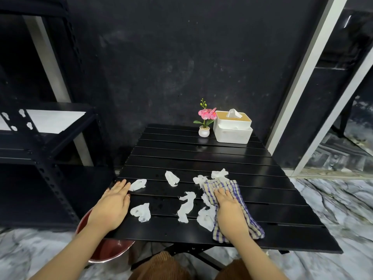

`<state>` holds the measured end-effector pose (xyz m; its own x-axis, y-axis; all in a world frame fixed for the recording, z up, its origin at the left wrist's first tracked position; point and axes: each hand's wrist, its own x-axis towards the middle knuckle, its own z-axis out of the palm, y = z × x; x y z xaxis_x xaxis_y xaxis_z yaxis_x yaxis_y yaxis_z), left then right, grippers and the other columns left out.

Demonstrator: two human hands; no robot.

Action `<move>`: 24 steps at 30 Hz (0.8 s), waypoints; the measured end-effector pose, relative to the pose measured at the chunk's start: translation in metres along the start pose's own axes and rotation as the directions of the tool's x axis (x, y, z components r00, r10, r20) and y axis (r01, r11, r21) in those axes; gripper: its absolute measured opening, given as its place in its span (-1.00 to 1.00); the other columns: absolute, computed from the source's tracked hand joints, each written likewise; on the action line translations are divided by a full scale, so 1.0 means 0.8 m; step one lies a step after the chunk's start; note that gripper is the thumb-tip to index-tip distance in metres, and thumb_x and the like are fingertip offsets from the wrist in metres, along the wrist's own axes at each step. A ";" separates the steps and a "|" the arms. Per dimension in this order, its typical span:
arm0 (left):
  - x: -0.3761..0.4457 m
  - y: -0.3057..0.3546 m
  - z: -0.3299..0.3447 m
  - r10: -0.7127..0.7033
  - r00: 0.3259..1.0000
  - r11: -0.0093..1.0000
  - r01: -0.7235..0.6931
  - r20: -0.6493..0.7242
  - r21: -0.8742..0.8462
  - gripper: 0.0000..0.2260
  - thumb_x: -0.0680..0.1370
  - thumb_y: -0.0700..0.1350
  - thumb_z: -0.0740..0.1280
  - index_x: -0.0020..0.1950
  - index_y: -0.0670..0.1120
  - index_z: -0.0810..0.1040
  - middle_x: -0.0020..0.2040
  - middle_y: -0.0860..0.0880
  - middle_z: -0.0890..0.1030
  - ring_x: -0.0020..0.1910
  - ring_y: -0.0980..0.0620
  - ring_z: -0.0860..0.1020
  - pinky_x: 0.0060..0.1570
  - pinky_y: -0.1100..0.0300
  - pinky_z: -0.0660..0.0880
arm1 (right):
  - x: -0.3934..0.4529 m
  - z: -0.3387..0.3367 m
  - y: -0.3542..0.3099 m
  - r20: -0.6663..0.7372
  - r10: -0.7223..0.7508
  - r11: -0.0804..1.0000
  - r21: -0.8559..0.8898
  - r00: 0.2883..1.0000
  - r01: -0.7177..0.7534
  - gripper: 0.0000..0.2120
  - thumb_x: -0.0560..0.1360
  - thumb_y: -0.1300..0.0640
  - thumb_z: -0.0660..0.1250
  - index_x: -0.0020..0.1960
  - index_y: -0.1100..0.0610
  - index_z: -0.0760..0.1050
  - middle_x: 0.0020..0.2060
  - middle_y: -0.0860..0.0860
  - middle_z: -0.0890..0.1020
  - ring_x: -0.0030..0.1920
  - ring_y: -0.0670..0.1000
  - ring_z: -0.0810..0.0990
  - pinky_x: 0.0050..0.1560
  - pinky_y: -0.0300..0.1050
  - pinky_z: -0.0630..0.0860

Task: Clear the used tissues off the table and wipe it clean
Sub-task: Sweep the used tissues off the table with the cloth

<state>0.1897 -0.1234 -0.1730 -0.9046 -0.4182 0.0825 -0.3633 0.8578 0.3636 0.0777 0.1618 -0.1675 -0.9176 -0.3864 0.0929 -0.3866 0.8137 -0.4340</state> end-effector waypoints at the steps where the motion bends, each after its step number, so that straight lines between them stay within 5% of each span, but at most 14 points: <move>1: 0.000 0.000 0.000 -0.001 1.000 1.000 0.001 -0.001 0.004 -0.58 0.61 -0.11 0.03 0.48 -0.11 0.14 0.53 -0.05 0.13 0.52 0.03 0.06 0.50 0.12 -0.03 | -0.001 0.003 -0.005 -0.004 -0.015 1.000 0.015 1.000 0.015 -0.40 0.46 0.45 0.00 0.45 0.11 0.11 0.49 0.07 0.13 0.49 0.03 0.06 0.51 -0.08 -0.01; 6: -0.001 -0.001 0.000 -0.003 1.000 1.000 0.003 -0.011 0.002 -0.58 0.61 -0.10 0.03 0.48 -0.10 0.15 0.53 -0.04 0.13 0.52 0.04 0.06 0.50 0.13 -0.03 | -0.001 0.009 -0.017 0.021 -0.056 0.984 0.168 0.998 0.052 -0.45 0.47 0.43 -0.02 0.38 0.07 0.28 0.42 0.04 0.32 0.42 -0.01 0.25 0.44 -0.19 0.12; 10: 0.000 -0.002 0.000 -0.002 1.000 1.000 0.002 -0.002 -0.004 -0.58 0.61 -0.10 0.04 0.48 -0.09 0.15 0.53 -0.04 0.13 0.52 0.04 0.06 0.50 0.13 -0.03 | 0.001 -0.022 -0.010 -0.074 0.036 0.943 0.334 0.997 -0.009 -0.44 0.40 0.51 0.00 0.22 0.09 0.49 0.19 0.05 0.55 0.18 -0.03 0.50 0.18 -0.46 0.25; 16: 0.005 -0.006 -0.004 0.008 0.999 1.000 -0.008 0.035 0.004 -0.57 0.61 -0.08 0.07 0.47 -0.10 0.16 0.52 -0.06 0.16 0.51 0.00 0.09 0.49 0.13 0.01 | -0.002 -0.094 0.030 -0.234 0.073 0.934 0.356 0.969 0.016 -0.51 0.40 0.55 0.03 0.16 0.22 0.51 0.03 0.02 0.53 -0.01 -0.10 0.48 -0.12 -0.77 0.19; 19: 0.006 -0.008 -0.006 0.009 0.998 1.000 -0.009 0.057 -0.006 -0.57 0.60 -0.08 0.11 0.46 -0.10 0.19 0.51 -0.06 0.19 0.51 -0.02 0.12 0.50 0.12 0.06 | -0.005 -0.123 0.072 -0.256 0.092 0.963 0.268 0.962 -0.021 -0.55 0.41 0.51 0.05 0.13 0.20 0.52 0.04 0.02 0.54 0.05 -0.04 0.50 -0.03 -0.70 0.24; 21: 0.004 -0.011 -0.005 0.002 0.998 1.000 -0.001 0.063 -0.022 -0.57 0.59 -0.08 0.13 0.46 -0.10 0.20 0.51 -0.06 0.20 0.50 -0.02 0.12 0.50 0.10 0.07 | -0.007 -0.131 0.106 -0.241 0.108 0.983 0.172 0.964 -0.068 -0.54 0.38 0.52 0.10 0.15 0.20 0.51 0.10 0.12 0.55 0.15 0.10 0.51 0.21 -0.38 0.36; 24: 0.000 -0.012 -0.004 -0.008 0.998 0.999 0.010 0.069 -0.035 -0.56 0.59 -0.07 0.14 0.46 -0.10 0.19 0.51 -0.06 0.19 0.51 -0.02 0.10 0.50 0.09 0.06 | -0.020 -0.130 0.145 -0.153 0.148 0.984 0.123 0.977 -0.130 -0.59 0.42 0.47 0.18 0.17 0.13 0.48 0.16 0.21 0.55 0.20 0.22 0.50 0.20 -0.13 0.42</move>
<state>0.1935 -0.1323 -0.1734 -0.9150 -0.4031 0.0151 -0.3645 0.8424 0.3968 0.0378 0.3075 -0.1263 -0.9679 -0.1910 0.1635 -0.2501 0.7975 -0.5491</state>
